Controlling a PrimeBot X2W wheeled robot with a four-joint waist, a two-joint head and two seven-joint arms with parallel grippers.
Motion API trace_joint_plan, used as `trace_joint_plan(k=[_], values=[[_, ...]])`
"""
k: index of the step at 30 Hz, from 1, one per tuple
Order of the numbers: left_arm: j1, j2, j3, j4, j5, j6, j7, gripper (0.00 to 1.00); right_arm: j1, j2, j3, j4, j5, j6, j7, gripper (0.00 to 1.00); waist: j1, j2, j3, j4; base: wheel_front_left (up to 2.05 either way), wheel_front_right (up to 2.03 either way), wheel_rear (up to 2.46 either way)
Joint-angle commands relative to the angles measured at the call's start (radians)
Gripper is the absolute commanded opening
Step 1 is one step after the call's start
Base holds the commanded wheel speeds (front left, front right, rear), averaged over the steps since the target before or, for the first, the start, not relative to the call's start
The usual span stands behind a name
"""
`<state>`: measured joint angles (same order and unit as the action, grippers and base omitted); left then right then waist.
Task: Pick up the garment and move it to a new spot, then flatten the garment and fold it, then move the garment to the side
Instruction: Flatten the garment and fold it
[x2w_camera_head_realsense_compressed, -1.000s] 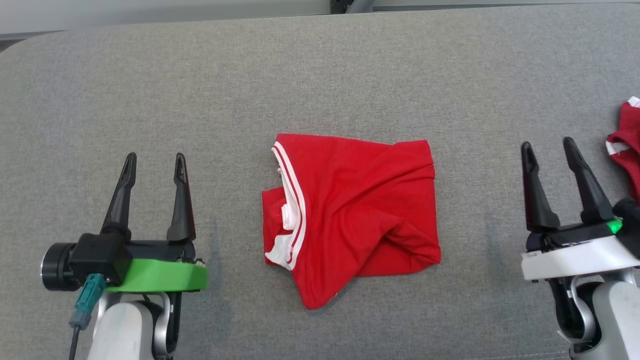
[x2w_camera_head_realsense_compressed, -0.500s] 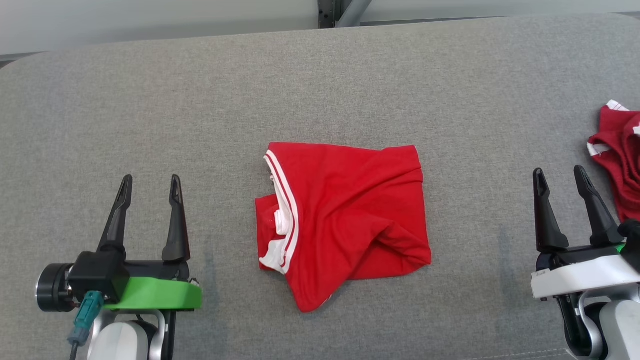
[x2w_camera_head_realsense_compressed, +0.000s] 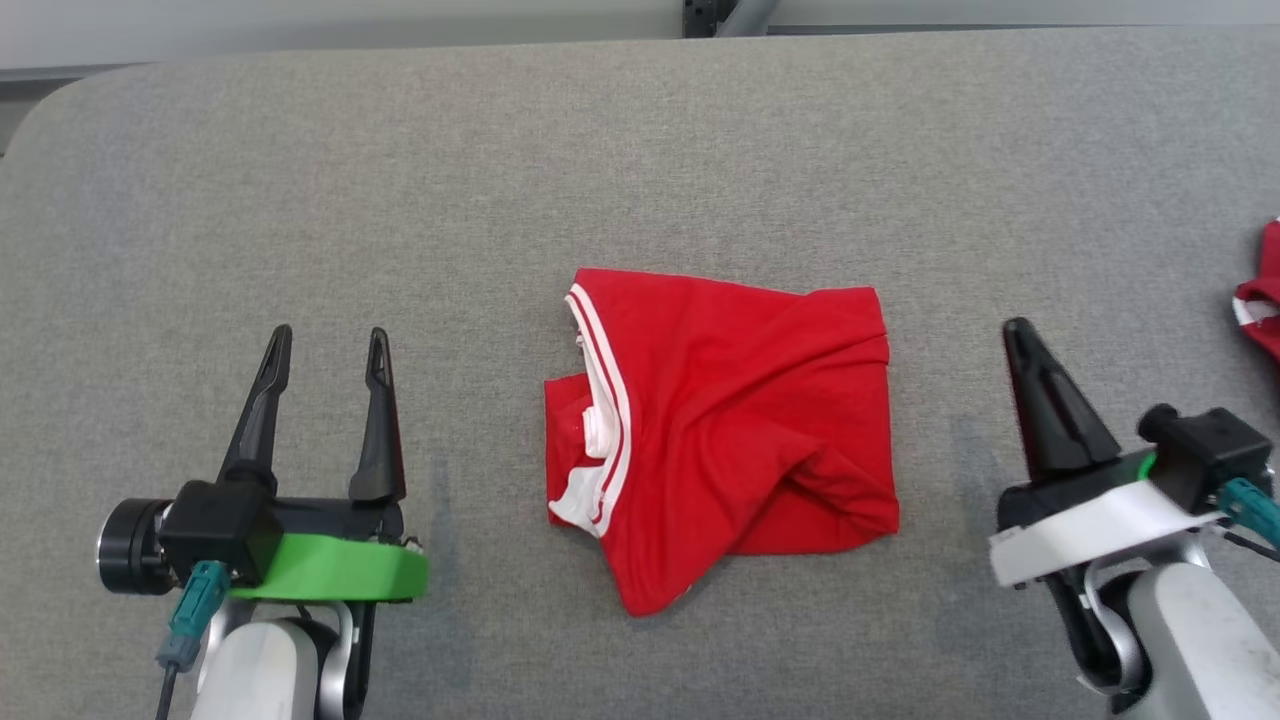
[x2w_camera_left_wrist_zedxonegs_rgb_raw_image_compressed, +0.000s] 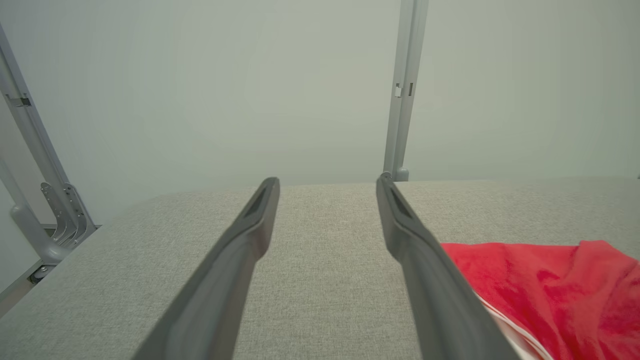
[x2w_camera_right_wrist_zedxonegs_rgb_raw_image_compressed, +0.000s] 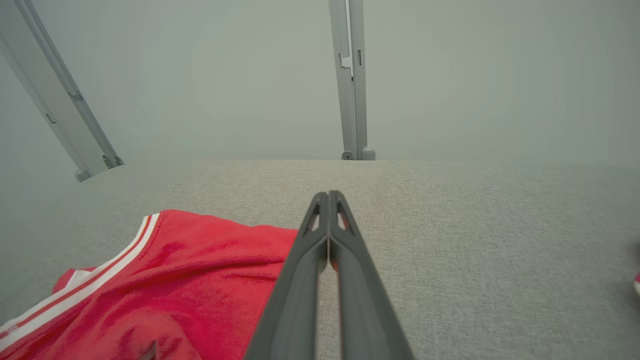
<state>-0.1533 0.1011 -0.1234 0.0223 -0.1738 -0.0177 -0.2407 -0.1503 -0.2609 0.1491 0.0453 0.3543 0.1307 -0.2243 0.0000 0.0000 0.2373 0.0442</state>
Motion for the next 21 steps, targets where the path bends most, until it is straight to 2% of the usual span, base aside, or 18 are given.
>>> trace_joint_plan(k=[1, 7, 12, 17, 21], values=[[-0.017, -0.003, -0.001, 0.001, -0.001, 0.0, -0.005, 1.0, -0.015, -0.004, 0.014, 0.005, 0.005, 0.0, 0.001, 0.0, 0.0, 0.0, 0.02, 0.022, 0.0, 0.0, 0.0], [-0.065, -0.017, -0.029, 0.024, -0.009, -0.007, -0.015, 1.0, -0.143, -0.043, 0.265, 0.094, 0.042, 0.0, -0.004, 0.0, 0.0, 0.0, 0.057, 0.067, 0.0, 0.0, 0.0], [-0.093, -0.028, -0.043, 0.041, -0.02, -0.008, -0.02, 1.0, -0.22, -0.079, 0.415, 0.193, 0.099, 0.0, -0.016, 0.0, 0.0, 0.0, 0.082, 0.097, 0.0, 0.0, 0.0], [-0.097, -0.033, -0.041, 0.054, -0.024, -0.003, -0.023, 1.0, -0.208, -0.114, 0.52, 0.248, 0.162, 0.0, -0.028, 0.0, 0.0, 0.0, 0.085, 0.104, 0.0, 0.0, 0.0], [-0.09, -0.035, -0.032, 0.047, -0.023, -0.001, -0.024, 1.0, -0.173, -0.132, 0.562, 0.277, 0.206, -0.001, -0.032, 0.0, 0.0, 0.0, 0.084, 0.095, 0.0, 0.0, 0.0]])
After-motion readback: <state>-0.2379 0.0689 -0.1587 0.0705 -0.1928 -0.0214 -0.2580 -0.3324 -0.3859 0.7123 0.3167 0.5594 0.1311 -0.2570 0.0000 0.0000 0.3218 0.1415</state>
